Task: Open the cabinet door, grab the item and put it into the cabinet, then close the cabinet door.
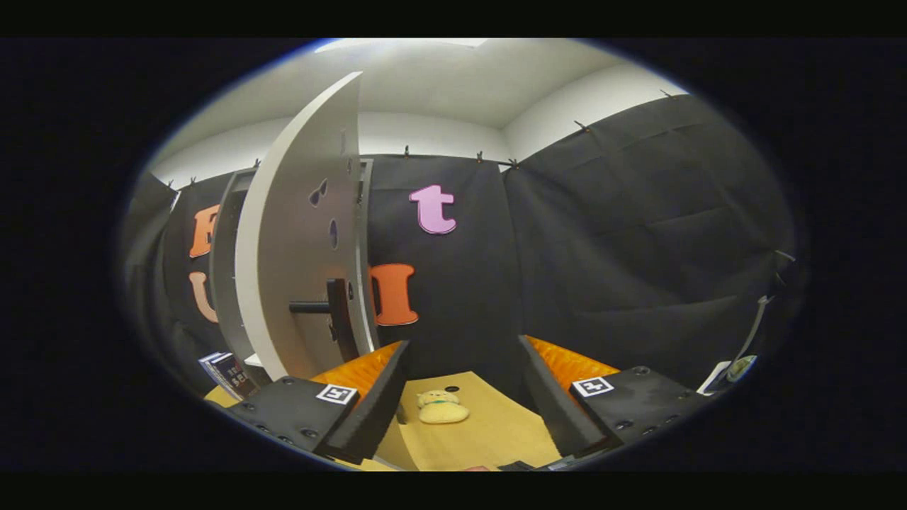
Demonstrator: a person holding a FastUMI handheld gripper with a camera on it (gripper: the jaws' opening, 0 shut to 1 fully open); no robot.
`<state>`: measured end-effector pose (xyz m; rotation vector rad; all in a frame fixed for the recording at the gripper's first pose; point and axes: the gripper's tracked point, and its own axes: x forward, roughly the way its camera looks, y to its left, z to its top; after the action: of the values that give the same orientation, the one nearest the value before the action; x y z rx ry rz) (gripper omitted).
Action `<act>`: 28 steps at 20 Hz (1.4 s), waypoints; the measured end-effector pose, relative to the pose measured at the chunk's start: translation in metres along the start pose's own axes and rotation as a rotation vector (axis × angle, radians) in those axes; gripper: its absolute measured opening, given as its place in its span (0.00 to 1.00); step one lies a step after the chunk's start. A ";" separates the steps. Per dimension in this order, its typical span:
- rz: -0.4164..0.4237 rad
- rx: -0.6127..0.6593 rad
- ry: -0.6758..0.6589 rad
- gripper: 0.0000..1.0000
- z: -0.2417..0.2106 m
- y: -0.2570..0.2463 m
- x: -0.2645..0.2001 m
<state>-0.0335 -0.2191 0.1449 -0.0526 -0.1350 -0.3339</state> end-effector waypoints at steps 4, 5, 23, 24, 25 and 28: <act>-0.001 -0.008 0.001 0.95 -0.003 0.026 -0.009; -0.001 -0.010 0.001 0.95 -0.003 0.034 -0.011; 0.157 0.063 0.047 0.96 -0.022 0.209 -0.007; 0.178 0.067 0.049 0.96 -0.022 0.223 -0.002; 0.203 0.075 0.056 0.97 -0.023 0.237 0.002; 0.285 0.087 0.072 0.97 -0.024 0.272 0.010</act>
<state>0.0691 0.0327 0.1146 0.0265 -0.0696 -0.0445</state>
